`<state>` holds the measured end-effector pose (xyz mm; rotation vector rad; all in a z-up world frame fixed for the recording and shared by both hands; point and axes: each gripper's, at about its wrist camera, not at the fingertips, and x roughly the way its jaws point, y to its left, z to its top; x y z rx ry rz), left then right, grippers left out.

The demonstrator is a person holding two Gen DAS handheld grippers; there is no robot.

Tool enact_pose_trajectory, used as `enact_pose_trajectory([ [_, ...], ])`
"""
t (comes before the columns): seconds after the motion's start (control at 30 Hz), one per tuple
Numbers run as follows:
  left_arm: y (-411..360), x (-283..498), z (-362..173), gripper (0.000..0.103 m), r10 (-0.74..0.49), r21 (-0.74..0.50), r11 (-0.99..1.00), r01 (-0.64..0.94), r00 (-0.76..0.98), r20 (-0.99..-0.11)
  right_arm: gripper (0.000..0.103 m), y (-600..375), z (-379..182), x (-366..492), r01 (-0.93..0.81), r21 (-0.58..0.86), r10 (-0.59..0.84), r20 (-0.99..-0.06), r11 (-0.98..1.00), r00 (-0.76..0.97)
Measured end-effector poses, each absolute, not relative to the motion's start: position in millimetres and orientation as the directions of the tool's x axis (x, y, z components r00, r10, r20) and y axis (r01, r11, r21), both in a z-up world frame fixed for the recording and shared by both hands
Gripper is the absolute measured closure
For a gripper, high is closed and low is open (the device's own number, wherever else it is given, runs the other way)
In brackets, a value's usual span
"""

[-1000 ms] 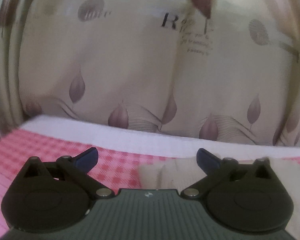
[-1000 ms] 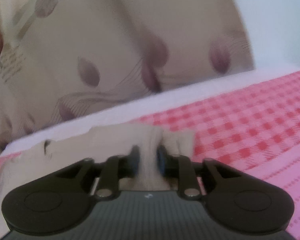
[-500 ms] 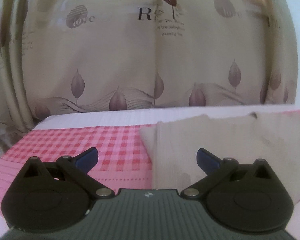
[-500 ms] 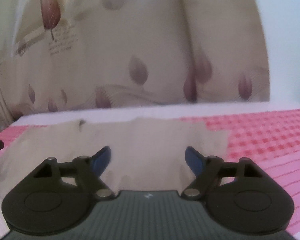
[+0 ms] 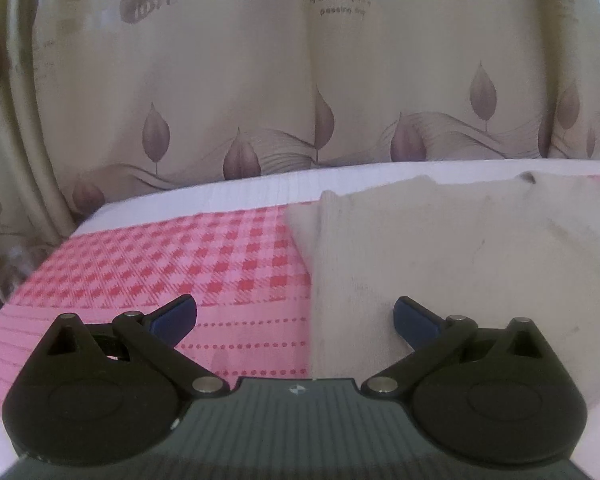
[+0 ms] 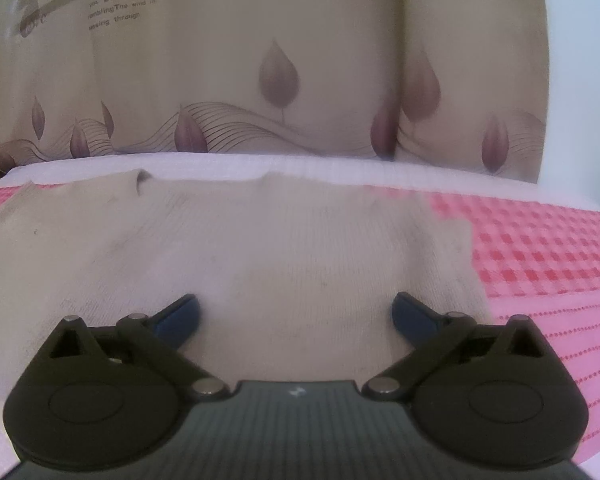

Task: Fold small clothes

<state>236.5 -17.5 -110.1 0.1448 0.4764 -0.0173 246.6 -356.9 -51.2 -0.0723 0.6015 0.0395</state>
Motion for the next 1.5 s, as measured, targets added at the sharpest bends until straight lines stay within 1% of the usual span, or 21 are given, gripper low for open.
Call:
enact_pose_trajectory([
  [0.33, -10, 240, -111, 0.000, -0.008, 0.076, 0.996, 0.051, 0.875, -0.485, 0.000, -357, -51, 248, -0.065, -0.056, 0.022, -0.564, 0.996, 0.825],
  [0.87, -14, 242, -111, 0.000, -0.003, 0.102, 0.993, 0.062, 0.868, -0.496, 0.000, -354, -52, 251, -0.063, -0.089, 0.001, -0.565, 0.994, 0.825],
  [1.17, -3, 249, -111, 0.000, -0.083, 0.009, 0.995, 0.103, 0.842, -0.534, 0.000, -354, -50, 252, -0.064, -0.097, -0.002, -0.563, 0.993, 0.827],
  [1.23, -2, 253, -108, 0.000, -0.123, -0.007, 0.990, 0.141, 0.831, -0.542, 0.000, -355, -50, 252, -0.063, -0.092, 0.000, -0.564, 0.994, 0.826],
  [1.33, 5, 262, -103, 0.000, -0.228, -0.070, 0.971, 0.228, 0.803, -0.551, 0.000, -355, -50, 252, -0.063, -0.089, 0.002, -0.563, 0.994, 0.826],
  [1.43, 15, 282, -104, 0.001, -0.391, -0.199, 0.919, 0.341, 0.716, -0.578, 0.000, -354, -49, 252, -0.063, -0.091, 0.001, -0.561, 0.994, 0.828],
  [1.5, 19, 294, -109, 0.003, -0.460, -0.266, 0.887, 0.377, 0.668, -0.585, 0.000, -354, -49, 252, -0.063, -0.093, 0.001, -0.560, 0.994, 0.828],
])
